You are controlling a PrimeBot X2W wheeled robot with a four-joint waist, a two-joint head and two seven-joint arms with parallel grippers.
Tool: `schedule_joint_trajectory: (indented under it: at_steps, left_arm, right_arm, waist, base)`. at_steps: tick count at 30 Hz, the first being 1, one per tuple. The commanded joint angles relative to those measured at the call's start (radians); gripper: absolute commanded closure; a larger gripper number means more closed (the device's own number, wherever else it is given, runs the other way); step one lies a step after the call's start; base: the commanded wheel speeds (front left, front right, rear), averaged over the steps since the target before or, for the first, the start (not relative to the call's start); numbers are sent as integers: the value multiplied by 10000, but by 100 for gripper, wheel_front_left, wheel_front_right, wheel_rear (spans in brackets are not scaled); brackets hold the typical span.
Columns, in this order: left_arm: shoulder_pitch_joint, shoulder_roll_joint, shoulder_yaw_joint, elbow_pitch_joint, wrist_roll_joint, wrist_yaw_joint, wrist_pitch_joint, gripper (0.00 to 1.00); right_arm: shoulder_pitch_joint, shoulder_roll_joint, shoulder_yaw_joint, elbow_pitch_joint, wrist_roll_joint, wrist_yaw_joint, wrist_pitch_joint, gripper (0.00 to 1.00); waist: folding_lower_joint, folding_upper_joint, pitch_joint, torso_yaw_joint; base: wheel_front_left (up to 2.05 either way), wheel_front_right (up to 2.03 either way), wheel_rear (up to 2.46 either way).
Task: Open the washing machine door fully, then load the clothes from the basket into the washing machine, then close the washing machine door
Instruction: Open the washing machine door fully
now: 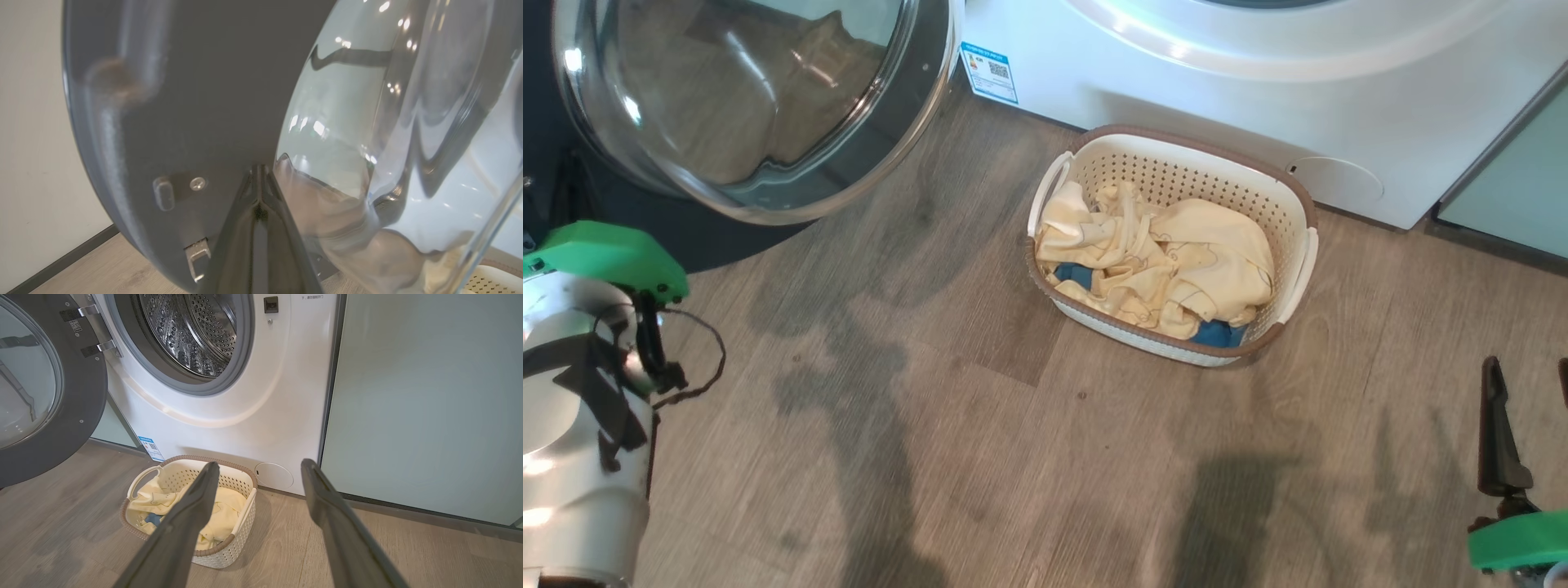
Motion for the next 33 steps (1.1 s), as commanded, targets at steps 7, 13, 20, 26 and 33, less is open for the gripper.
schedule_joint_trajectory:
  at_steps: [7,13,20,26,33]
  left_arm:
    - [391,113,834,-1045,431,-55,-75,100]
    - [1129,-253,1176,-1818,670,-101,-76,100]
    - [2137,-696,1370,-2931,974,-152,-76,100]
    - [3585,-1324,1312,-4629,1189,-370,-76,100]
    - [4782,-1708,764,-5844,1420,-595,8,15]
  right_arm:
    - [-260,-183,170,-165,-54,-27,-62,0]
    - [-177,-114,164,-66,-40,-27,-118,0]
    - [-61,-43,168,51,-32,-27,-191,0]
    - [96,25,179,143,-9,-27,-304,0]
    - [149,64,276,316,71,-27,-426,0]
  waist:
    - [0,0,-176,-4]
    - [0,0,-406,-2]
    - [0,0,-731,-31]
    - [0,0,-1134,-199]
    - [0,0,-1462,-531]
  base:
    - [0,0,0]
    - [0,0,0]
    - [0,0,0]
    - [0,0,0]
    - [0,0,0]
